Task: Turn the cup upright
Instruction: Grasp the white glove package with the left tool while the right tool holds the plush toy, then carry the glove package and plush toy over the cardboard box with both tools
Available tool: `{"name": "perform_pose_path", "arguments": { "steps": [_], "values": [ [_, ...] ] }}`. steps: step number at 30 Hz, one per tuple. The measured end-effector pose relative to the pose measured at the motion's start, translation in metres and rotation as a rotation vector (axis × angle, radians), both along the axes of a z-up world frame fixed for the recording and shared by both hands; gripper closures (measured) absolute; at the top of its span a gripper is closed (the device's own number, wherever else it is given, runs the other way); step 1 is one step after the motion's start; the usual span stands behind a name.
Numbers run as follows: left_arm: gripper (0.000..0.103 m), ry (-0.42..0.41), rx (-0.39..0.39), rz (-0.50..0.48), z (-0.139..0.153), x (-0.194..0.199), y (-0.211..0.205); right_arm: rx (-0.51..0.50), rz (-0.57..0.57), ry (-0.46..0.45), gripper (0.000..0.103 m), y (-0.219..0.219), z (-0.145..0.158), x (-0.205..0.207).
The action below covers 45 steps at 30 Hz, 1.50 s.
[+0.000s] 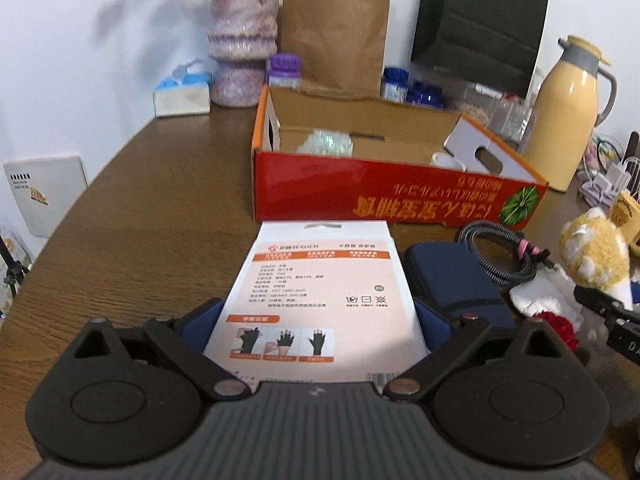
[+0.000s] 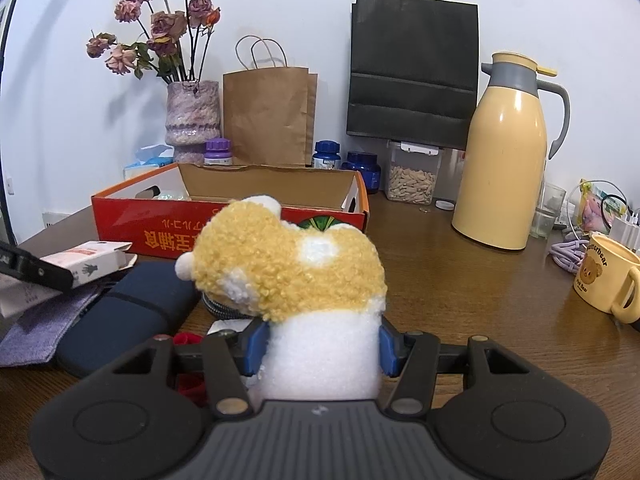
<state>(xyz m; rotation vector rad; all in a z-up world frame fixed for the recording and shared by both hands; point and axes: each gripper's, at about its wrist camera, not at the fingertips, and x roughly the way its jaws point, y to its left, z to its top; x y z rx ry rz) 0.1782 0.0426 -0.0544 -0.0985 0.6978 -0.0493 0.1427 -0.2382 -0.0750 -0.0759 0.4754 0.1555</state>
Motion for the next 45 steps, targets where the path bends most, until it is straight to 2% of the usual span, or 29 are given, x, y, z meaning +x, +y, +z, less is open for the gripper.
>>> {"name": "perform_pose_path", "arguments": {
  "steps": [10,20,38,45],
  "values": [
    [0.004,-0.119,0.024,0.008,0.028,-0.021,-0.012,0.002,0.031,-0.003,0.05,0.002,0.002,-0.003],
    [0.004,-0.202,0.024,0.003,0.052,-0.018,-0.032,0.04,0.07,-0.035,0.05,0.011,0.025,0.008],
    [0.004,-0.294,-0.003,0.018,0.085,0.027,-0.051,0.114,0.058,-0.08,0.05,0.035,0.069,0.064],
    [0.004,-0.293,-0.006,0.052,0.089,0.056,-0.049,0.141,0.055,-0.082,0.05,0.043,0.08,0.096]
  ]
}}
